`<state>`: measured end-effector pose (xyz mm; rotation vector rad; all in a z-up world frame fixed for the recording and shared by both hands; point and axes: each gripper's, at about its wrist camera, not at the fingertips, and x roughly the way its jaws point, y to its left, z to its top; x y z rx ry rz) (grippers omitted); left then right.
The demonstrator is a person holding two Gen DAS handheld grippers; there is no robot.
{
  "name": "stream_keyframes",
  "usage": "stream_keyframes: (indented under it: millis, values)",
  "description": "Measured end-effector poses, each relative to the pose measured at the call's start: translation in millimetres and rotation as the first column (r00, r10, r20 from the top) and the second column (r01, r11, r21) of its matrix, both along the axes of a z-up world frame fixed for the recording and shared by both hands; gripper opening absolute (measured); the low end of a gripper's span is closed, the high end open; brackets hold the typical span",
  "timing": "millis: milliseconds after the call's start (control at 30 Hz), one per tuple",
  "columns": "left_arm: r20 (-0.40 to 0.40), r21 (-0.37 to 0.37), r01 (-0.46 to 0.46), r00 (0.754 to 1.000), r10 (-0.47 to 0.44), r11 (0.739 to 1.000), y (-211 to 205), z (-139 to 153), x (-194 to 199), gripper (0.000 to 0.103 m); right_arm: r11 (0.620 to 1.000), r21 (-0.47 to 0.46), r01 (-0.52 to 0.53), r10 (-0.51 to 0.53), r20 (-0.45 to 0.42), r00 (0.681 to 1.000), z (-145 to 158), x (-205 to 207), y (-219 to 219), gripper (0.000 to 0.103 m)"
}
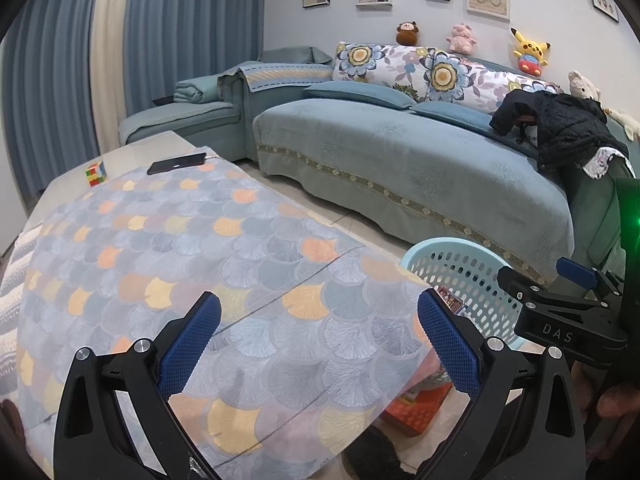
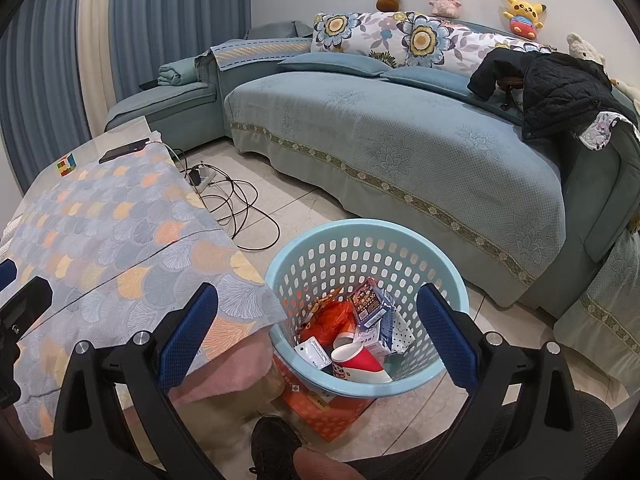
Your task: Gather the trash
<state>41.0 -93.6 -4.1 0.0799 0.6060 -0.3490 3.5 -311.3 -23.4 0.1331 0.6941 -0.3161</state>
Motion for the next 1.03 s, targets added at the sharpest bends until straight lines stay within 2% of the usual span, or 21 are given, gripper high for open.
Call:
stream_keyframes:
  millis: [267, 400, 567, 800, 1033]
  values:
    - [0.007, -0.002, 0.001, 1.000, -0.001, 1.000, -1.4, -3.6, -3.6, 0.095, 1.000, 0.001, 0.000, 0.000, -0.001, 1.000, 0.0, -0.1, 0.2, 0.095]
    - [0.040, -0.029, -0.003, 0.999, 0.004, 1.000, 0.4, -1.4, -9.6, 0.095, 1.000, 0.001, 0.000, 0.000, 0.001, 1.000, 0.0, -0.1, 0.1, 0.095]
    - [0.041, -0.065, 0.018, 0.999, -0.015, 0.998, 7.1, 4.1, -10.7, 0.095, 1.000, 0.000, 0.000, 0.000, 0.000, 1.000, -0.1, -0.1, 0.7, 0.095]
    - [0.026, -0.026, 0.008, 1.000, -0.008, 1.000, 4.0, 3.2, -8.7, 0.095, 1.000, 0.000, 0.001, -0.001, -0.001, 1.000, -0.2, 0.0, 1.0, 0.095]
    - [0.032, -0.006, 0.042, 0.999, -0.041, 0.999, -0.1, 3.7, -9.9, 0.095, 1.000, -0.002, 0.000, 0.000, -0.001, 1.000, 0.0, -0.2, 1.3, 0.095]
